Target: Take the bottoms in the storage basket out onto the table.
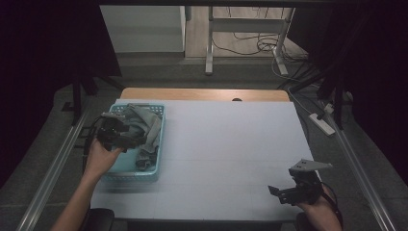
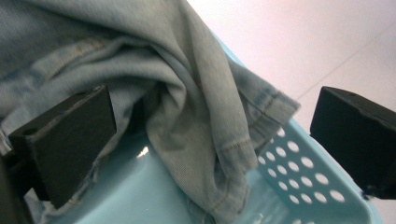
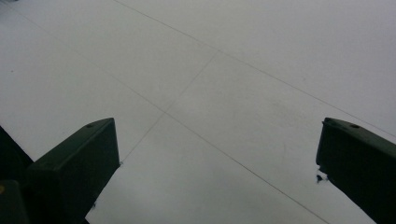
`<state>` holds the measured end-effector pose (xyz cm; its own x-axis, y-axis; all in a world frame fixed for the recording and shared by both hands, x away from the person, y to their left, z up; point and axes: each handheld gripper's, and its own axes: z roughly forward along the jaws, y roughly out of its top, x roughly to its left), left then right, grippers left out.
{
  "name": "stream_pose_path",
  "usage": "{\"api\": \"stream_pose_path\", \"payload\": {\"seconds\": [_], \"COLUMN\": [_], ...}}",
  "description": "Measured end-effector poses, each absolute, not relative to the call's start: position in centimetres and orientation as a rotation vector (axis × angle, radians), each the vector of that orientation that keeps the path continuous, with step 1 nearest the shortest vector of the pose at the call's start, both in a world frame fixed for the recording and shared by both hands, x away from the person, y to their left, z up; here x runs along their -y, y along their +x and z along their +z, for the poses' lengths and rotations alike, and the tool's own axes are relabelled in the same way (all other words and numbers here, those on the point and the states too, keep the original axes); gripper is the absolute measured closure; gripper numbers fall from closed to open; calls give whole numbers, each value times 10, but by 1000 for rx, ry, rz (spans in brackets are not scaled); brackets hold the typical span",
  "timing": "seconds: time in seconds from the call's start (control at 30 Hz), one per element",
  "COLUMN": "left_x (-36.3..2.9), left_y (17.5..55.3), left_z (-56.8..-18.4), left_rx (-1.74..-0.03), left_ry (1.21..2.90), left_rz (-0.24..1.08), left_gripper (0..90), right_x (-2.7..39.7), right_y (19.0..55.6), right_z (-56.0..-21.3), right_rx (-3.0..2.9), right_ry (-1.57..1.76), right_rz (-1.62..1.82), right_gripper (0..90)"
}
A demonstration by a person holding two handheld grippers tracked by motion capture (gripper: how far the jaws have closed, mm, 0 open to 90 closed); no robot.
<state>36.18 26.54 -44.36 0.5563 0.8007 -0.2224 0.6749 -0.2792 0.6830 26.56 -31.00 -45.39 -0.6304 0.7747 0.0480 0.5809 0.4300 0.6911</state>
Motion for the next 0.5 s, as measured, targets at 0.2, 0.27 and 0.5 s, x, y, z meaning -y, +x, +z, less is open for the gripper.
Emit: {"api": "stream_pose_path", "payload": {"seconds": [0.2,0.27,0.5], "left_x": [-262,-259,-250], "left_y": [376,383,404], "left_z": [-442,-442,-444], "left_rx": [-1192,-1190,-1200], "left_ry": [2040,2052,2105], "left_rz": [206,207,213], "left_gripper": [0,0,0], "right_x": [310,310,310], "right_y": [266,266,266], "right_z": [-454,-454,-454], "right_rx": [-2415,-2416,-2416], "right_ry": [1169,1168,1169], "right_rz": [991,992,994], "right_gripper": [0,0,0]}}
